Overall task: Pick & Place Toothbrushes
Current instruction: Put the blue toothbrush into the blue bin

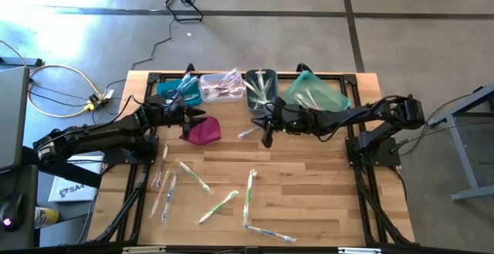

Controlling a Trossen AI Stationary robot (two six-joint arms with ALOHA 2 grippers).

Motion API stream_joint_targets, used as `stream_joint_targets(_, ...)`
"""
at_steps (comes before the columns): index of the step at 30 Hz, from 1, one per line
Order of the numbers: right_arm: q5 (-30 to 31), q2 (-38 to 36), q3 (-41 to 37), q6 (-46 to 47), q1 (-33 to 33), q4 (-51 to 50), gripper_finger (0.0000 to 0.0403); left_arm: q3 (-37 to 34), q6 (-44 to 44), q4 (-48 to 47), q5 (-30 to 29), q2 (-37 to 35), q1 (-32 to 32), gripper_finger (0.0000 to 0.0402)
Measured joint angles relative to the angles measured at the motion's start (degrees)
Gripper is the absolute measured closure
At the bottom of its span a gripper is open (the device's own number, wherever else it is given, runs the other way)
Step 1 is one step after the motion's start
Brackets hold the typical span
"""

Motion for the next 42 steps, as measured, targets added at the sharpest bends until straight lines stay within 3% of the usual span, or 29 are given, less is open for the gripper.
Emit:
stream_joint_targets(5, 0.4, 0.0, 0.0, -1.5, 0.8, 0.5, 0.0399, 0.0, 0.0, 0.0, -3.1, 0.0, 0.0, 0.0247)
stream_joint_targets(16, 0.7, 0.0, 0.2, -4.7, 1.6, 0.0, 0.0400, 0.0, 0.0, -1.7, -3.4, 0.0, 0.0, 0.0247)
stream_joint_targets(25, 8.1, 3.1, 14.7, -13.8, 4.9, -20.5, 0.0400, 0.0, 0.0, -6.4, -3.5, 0.0, 0.0, 0.0247)
stream_joint_targets(31, 5.0, 7.5, 22.2, -16.5, 2.3, -29.9, 0.0400, 0.0, 0.0, -6.1, -3.5, 0.0, 0.0, 0.0247)
stream_joint_targets(42, -3.6, 17.8, 29.0, -23.0, -0.7, -39.5, 0.0400, 0.0, 0.7, -5.6, -3.4, 0.0, 0.0, 0.0247)
